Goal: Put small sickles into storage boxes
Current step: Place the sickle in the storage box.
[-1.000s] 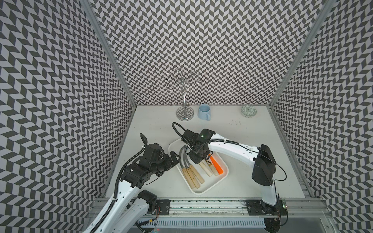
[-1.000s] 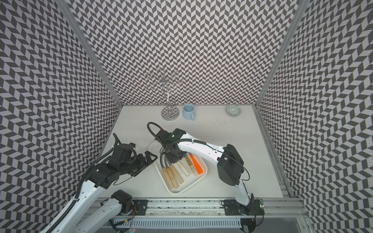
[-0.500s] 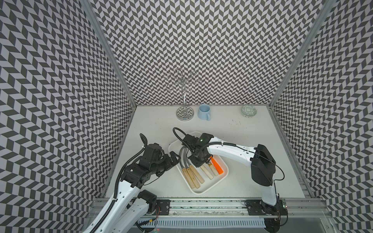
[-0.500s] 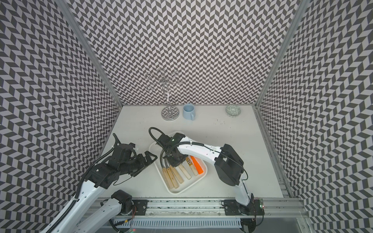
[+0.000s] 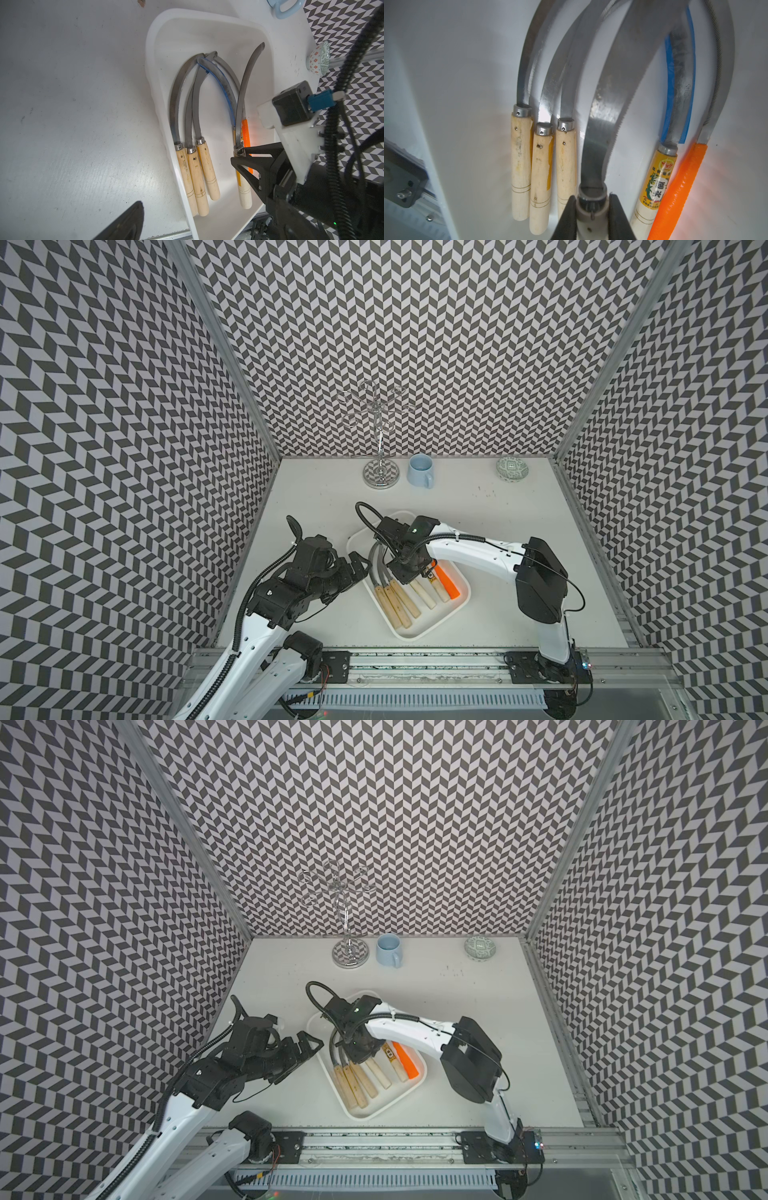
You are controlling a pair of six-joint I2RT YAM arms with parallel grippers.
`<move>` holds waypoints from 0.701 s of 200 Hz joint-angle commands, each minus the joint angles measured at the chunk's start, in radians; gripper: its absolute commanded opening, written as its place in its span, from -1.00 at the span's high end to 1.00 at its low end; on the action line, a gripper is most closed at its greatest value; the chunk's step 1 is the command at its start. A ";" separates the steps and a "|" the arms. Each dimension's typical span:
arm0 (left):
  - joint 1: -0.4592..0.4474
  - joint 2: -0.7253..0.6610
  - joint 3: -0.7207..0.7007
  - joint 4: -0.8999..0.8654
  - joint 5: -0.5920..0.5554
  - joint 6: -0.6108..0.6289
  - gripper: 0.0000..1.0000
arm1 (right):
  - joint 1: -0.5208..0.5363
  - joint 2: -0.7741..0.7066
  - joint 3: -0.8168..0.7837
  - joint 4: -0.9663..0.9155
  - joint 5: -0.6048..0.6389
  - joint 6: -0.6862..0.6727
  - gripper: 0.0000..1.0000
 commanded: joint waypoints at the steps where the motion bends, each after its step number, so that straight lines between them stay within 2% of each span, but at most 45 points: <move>1: 0.006 -0.005 0.021 0.009 -0.006 -0.016 -0.99 | 0.009 0.009 -0.004 0.035 0.000 -0.016 0.76; 140: 0.004 0.005 0.011 0.031 -0.011 -0.034 -0.99 | 0.007 0.022 -0.060 0.077 0.012 -0.046 0.76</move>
